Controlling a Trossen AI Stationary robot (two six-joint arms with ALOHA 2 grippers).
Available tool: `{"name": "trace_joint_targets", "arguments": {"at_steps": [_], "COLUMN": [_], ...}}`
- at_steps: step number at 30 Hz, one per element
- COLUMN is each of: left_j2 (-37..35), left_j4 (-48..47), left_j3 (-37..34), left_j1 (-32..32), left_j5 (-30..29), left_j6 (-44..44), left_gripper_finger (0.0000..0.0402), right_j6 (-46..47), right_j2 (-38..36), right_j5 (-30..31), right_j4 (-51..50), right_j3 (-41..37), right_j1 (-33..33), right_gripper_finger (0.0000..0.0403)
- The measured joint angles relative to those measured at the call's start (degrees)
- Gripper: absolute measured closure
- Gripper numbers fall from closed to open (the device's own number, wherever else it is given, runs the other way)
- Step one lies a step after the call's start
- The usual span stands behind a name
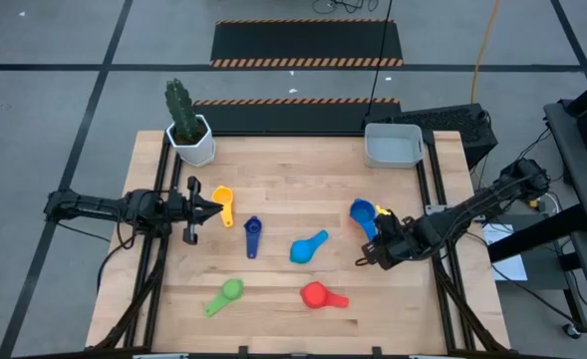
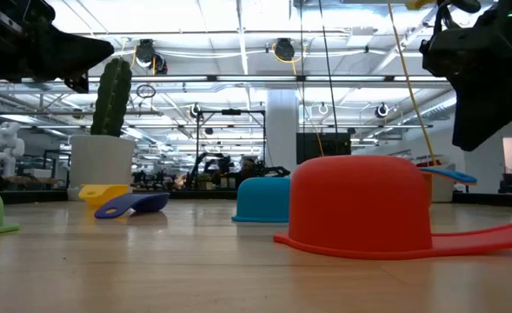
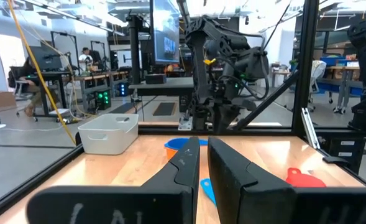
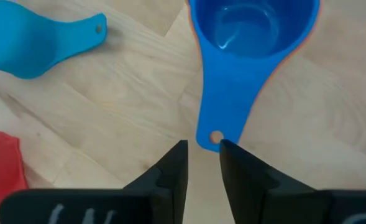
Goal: Nest measuring cups in basket
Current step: Stack the red measuring cup on top of the blue measuring cup
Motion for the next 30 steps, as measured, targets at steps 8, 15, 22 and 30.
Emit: {"name": "trace_joint_targets", "arguments": {"at_steps": [8, 15, 22, 30], "left_j2": [0.00, 0.01, 0.41, 10.15], "left_j4": [0.74, 1.27, 3.99, 7.25], "left_j3": [-0.01, -0.01, 0.00, 2.39], "left_j1": [0.00, 0.01, -0.05, -0.05], "left_j5": [-0.05, -0.51, -1.25, -6.42], "left_j6": [0.08, 0.08, -1.17, -3.93], "left_gripper_finger": [0.0364, 0.0364, 0.0364, 0.0364], "right_j6": [0.22, 0.29, -5.31, -28.56], "right_j2": [1.05, 1.05, 1.05, 0.98], "right_j5": [1.36, 4.25, 10.92, 20.71], "right_j4": [-0.22, -0.25, 1.43, 7.61], "right_j3": [0.00, 0.00, -0.04, -0.04], "right_j1": [-0.02, -0.01, 0.54, 0.72], "right_gripper_finger": [0.0212, 0.0127, 0.0114, 0.0121]}}
